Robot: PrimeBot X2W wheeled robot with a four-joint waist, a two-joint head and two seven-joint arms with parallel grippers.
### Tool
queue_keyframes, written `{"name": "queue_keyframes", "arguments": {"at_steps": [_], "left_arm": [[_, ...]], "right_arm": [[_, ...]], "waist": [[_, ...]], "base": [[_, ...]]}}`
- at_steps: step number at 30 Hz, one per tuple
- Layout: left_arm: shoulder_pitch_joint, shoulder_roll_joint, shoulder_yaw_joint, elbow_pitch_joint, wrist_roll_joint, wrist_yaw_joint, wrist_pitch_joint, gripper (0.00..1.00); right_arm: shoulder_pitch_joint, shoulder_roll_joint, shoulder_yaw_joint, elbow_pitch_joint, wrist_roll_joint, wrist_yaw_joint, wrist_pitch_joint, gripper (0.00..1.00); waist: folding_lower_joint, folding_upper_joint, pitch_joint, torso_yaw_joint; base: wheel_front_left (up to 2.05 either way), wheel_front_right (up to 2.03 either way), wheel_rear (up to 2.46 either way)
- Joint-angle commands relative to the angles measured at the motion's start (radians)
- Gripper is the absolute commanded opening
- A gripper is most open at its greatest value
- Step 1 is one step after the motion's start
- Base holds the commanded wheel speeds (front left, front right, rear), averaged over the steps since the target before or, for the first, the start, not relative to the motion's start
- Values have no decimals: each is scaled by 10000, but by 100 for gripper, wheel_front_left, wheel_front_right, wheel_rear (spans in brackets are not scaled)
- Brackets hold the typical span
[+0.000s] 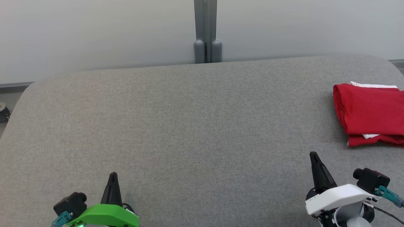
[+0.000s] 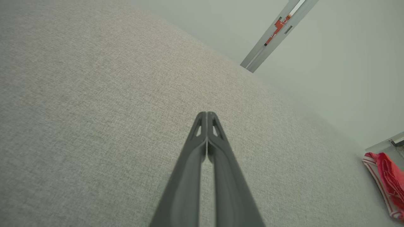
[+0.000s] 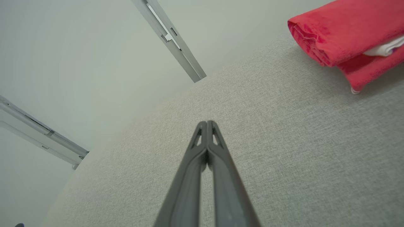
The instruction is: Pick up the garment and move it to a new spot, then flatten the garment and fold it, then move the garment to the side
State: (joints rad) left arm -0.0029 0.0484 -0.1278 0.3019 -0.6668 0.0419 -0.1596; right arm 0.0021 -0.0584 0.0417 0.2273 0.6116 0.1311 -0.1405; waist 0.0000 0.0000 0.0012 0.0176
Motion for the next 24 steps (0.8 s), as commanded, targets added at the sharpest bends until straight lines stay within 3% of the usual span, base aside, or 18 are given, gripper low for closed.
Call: {"name": "queue_keyframes", "arguments": {"at_steps": [1,24], "left_arm": [[-352,78,124,-164,-383,-103,71,0],[-603,114,797,-314,-3293,-622,866,0]], "right_arm": [[-295,-72,-61,-101,420,-1,74,0],[-573,-147,-374,-32,3574,-1,721,0]], "waist": [[0,0,0,-3],[0,0,5,-41]], "base": [[0,0,0],[0,0,0]]}}
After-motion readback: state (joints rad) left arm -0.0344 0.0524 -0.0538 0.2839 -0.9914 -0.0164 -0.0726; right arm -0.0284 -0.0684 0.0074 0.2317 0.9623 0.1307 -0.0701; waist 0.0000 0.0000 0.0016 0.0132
